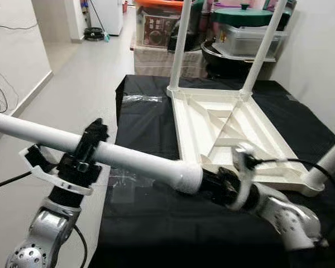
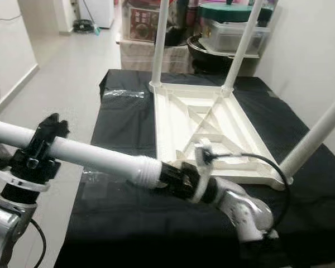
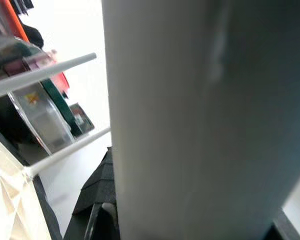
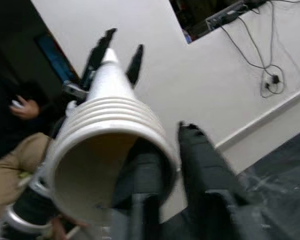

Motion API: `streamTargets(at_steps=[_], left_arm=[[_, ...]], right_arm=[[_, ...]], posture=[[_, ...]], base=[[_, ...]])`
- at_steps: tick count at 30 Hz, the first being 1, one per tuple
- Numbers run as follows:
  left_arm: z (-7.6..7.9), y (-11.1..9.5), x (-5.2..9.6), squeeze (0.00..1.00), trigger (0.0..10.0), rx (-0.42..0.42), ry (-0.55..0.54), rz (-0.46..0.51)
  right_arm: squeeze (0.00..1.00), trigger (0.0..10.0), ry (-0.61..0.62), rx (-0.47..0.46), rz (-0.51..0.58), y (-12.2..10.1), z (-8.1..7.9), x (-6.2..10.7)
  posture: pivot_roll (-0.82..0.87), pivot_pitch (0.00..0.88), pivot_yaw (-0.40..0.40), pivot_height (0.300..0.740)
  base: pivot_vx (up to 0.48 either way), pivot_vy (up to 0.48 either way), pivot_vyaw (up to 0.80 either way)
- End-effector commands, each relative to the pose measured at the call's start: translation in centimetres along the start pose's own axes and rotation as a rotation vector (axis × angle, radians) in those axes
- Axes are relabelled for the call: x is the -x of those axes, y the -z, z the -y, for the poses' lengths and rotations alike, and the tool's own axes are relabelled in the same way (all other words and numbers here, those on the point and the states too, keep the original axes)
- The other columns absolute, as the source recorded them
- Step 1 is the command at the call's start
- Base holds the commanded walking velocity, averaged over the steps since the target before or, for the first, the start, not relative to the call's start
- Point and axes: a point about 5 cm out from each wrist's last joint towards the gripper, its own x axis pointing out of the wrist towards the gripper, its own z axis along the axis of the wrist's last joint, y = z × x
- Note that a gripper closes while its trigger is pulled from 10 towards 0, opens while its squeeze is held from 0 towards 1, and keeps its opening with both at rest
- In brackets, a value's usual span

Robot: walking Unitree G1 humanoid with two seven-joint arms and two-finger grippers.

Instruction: Building children table

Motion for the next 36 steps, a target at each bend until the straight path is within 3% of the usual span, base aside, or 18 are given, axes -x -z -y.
streamTargets(at_steps=[1,2,3,5,6,7,8,12,17,21,22,23,26,27,29,31,32,36], left_arm=[[1.4,1.2,-0.8,0.0,0.0,0.048,0.106,-0.1],[1.3,0.8,-0.9,0.0,0.4,0.027,0.095,-0.1],[1.3,0.3,-1.1,0.0,2.9,0.005,0.092,-0.094],[1.4,0.0,-1.2,0.0,2.9,-0.006,0.093,-0.09],[1.6,-0.4,-1.3,0.0,6.7,-0.023,0.09,-0.086],[1.7,-0.6,-1.5,0.0,6.7,-0.034,0.088,-0.083],[1.9,-0.9,-1.7,0.0,10.0,-0.044,0.092,-0.078],[2.5,-2.2,-2.0,0.0,10.0,-0.117,0.084,-0.075],[2.2,-3.6,-1.4,0.0,10.0,-0.255,0.007,-0.133],[2.1,-4.0,-1.6,0.0,10.0,-0.311,-0.004,-0.207],[2.1,-4.0,-1.9,0.0,10.0,-0.332,0.003,-0.263],[2.1,-3.9,-2.1,0.0,10.0,-0.355,0.009,-0.317],[2.0,-3.9,-2.2,0.0,10.0,-0.366,0.013,-0.349],[1.9,-3.8,-2.5,0.0,10.0,-0.374,0.019,-0.404],[1.6,-3.6,-2.9,0.0,10.0,-0.391,0.023,-0.458],[1.1,-3.4,-3.9,0.0,10.0,-0.45,0.023,-0.501],[0.8,-2.6,-6.1,0.0,10.0,-0.51,0.067,-0.569],[0.7,-1.9,-7.1,0.0,10.0,-0.525,0.108,-0.626]], right_arm=[[1.0,10.0,0.195,0.004,-0.008,-0.2,1.8,1.9],[1.0,10.0,0.175,0.009,-0.01,-0.5,1.6,2.1],[1.0,10.0,0.162,0.018,-0.019,-0.7,1.4,2.3],[1.0,10.0,0.156,0.025,-0.026,-0.8,1.3,2.5],[1.0,10.0,0.158,0.025,-0.034,-0.9,1.4,2.8],[1.0,10.0,0.161,0.023,-0.039,-0.9,1.5,3.1],[1.0,10.0,0.156,0.021,-0.05,-0.8,1.5,3.6],[1.0,10.0,0.157,0.031,-0.106,-0.6,1.7,5.3],[1.0,10.0,0.273,0.138,-0.234,-1.0,3.4,8.2],[1.0,10.0,0.313,0.18,-0.214,-3.3,3.6,7.6],[0.73,10.0,0.309,0.192,-0.187,-4.7,3.4,6.8],[0.18,10.0,0.291,0.208,-0.165,-5.9,3.1,6.0],[0.18,10.0,0.276,0.216,-0.153,-6.5,2.8,5.5],[0.0,10.0,0.23,0.214,-0.134,-7.3,2.3,4.6],[0.0,10.0,0.166,0.209,-0.134,-7.6,1.7,3.5],[0.0,10.0,0.096,0.213,-0.181,-6.9,1.1,2.2],[0.0,10.0,-0.028,0.182,-0.282,-4.5,0.0,-0.3],[0.0,10.0,-0.088,0.149,-0.331,-3.0,-0.6,-1.5]], posture=[[0.1,0.0,-0.084,0.74],[0.1,0.0,-0.08,0.74],[0.1,0.0,-0.08,0.74],[0.1,0.0,-0.08,0.74],[0.1,0.0,-0.08,0.74],[0.09,0.0,-0.08,0.74],[0.09,0.0,-0.083,0.74],[0.1,0.0,-0.085,0.74],[0.1,0.0,-0.087,0.74],[0.1,0.0,-0.082,0.74],[0.1,0.0,-0.076,0.74],[0.09,0.0,-0.075,0.74],[0.09,0.0,-0.074,0.74],[0.09,0.0,-0.073,0.74],[0.09,0.0,-0.067,0.74],[0.09,0.0,-0.059,0.74],[0.09,0.0,-0.056,0.74],[0.09,0.0,-0.053,0.74]], base=[[0.0,0.0,0.0],[0.0,0.0,0.0],[0.0,0.0,0.0],[0.0,0.0,0.0],[0.0,0.0,0.0],[0.0,0.0,0.0],[0.0,0.0,0.0],[0.0,0.0,0.0],[0.0,0.0,0.0],[0.0,0.0,0.0],[0.0,0.0,0.0],[0.0,0.0,0.0],[0.0,0.0,0.0],[0.0,0.0,0.0],[0.0,0.0,0.0],[0.0,0.0,0.0],[0.0,0.0,0.0],[0.0,0.0,0.0]])
